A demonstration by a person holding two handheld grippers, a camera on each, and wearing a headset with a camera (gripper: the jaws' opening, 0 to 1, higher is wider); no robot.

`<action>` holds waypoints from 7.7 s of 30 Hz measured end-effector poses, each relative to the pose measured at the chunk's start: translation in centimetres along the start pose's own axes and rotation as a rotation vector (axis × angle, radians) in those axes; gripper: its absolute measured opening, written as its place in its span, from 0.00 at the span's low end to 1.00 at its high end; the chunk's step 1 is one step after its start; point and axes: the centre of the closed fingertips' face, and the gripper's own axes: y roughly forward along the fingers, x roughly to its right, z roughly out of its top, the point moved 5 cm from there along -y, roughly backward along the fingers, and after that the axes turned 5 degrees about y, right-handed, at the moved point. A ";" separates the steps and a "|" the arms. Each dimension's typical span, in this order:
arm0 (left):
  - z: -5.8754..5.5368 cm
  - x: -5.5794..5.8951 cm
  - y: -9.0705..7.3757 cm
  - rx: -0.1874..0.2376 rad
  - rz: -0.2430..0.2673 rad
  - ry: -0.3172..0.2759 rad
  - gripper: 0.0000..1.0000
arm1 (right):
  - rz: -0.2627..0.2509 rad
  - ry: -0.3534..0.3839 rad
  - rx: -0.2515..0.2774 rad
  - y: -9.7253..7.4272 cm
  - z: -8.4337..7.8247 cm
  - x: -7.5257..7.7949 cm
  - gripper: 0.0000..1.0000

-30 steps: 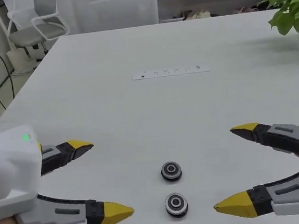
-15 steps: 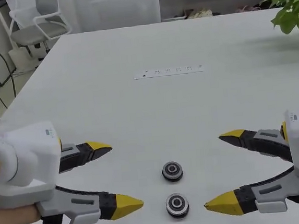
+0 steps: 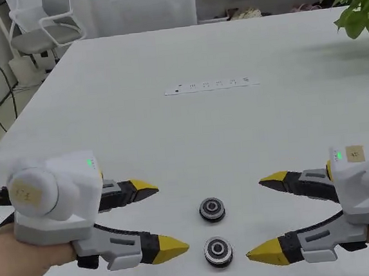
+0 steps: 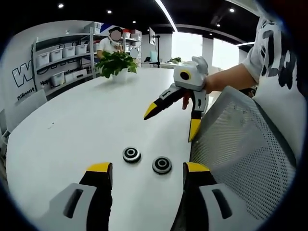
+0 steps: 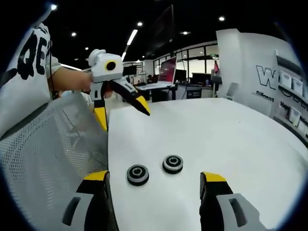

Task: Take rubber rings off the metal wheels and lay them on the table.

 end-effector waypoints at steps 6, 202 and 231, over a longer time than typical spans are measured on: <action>-0.4 0.2 1.2 -0.022 -0.040 0.006 0.50 | 0.025 -0.002 -0.026 0.9 -0.8 0.2 0.70; -2.3 3.0 8.7 -0.124 -0.145 0.154 0.07 | 0.149 0.384 -0.039 4.1 -2.7 -1.6 0.00; -1.5 3.3 7.7 -0.111 -0.177 0.186 0.13 | 0.150 0.314 0.004 3.4 -1.8 -1.5 0.00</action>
